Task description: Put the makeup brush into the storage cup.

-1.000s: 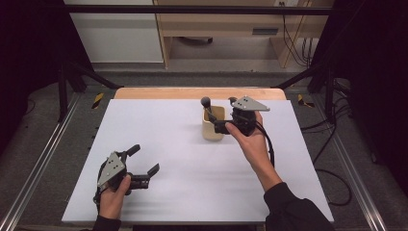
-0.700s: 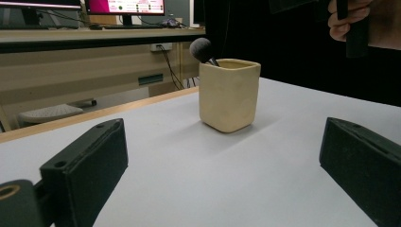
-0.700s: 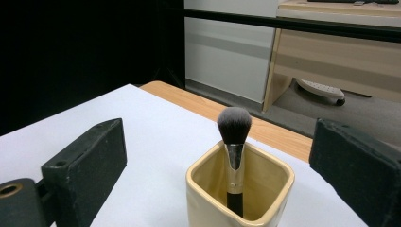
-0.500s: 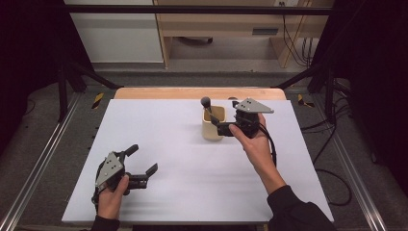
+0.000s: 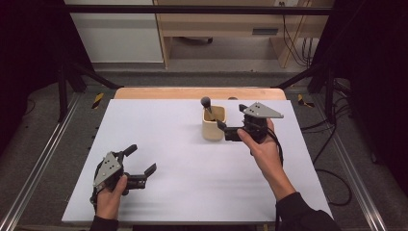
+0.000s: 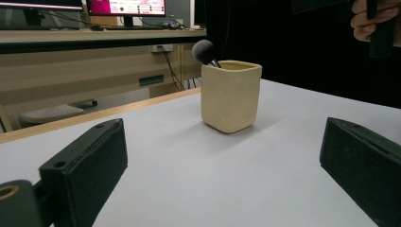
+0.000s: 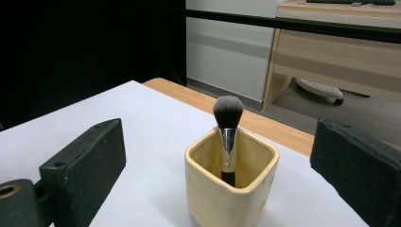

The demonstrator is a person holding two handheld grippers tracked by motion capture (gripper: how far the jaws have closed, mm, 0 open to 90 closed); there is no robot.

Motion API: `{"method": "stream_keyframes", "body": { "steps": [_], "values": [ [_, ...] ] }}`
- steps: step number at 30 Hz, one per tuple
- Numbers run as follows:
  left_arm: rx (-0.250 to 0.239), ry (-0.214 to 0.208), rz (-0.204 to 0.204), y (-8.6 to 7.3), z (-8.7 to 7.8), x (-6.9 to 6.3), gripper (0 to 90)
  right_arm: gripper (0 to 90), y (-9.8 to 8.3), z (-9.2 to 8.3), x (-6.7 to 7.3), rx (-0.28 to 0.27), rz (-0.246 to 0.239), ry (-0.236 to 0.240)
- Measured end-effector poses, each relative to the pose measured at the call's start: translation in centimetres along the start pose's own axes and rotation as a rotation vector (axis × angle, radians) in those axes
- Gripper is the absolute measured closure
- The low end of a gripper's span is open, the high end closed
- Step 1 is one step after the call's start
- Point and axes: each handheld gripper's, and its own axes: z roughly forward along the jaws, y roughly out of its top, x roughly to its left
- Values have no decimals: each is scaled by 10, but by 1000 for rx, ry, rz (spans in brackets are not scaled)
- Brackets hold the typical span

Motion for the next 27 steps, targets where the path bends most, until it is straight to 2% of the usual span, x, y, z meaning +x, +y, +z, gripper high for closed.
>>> {"method": "stream_keyframes", "body": {
  "steps": [27],
  "values": [
    [-5,-1,4,1,-2,1,13,40,-15,-42,-11,-7,1,-31]
  ]
}}
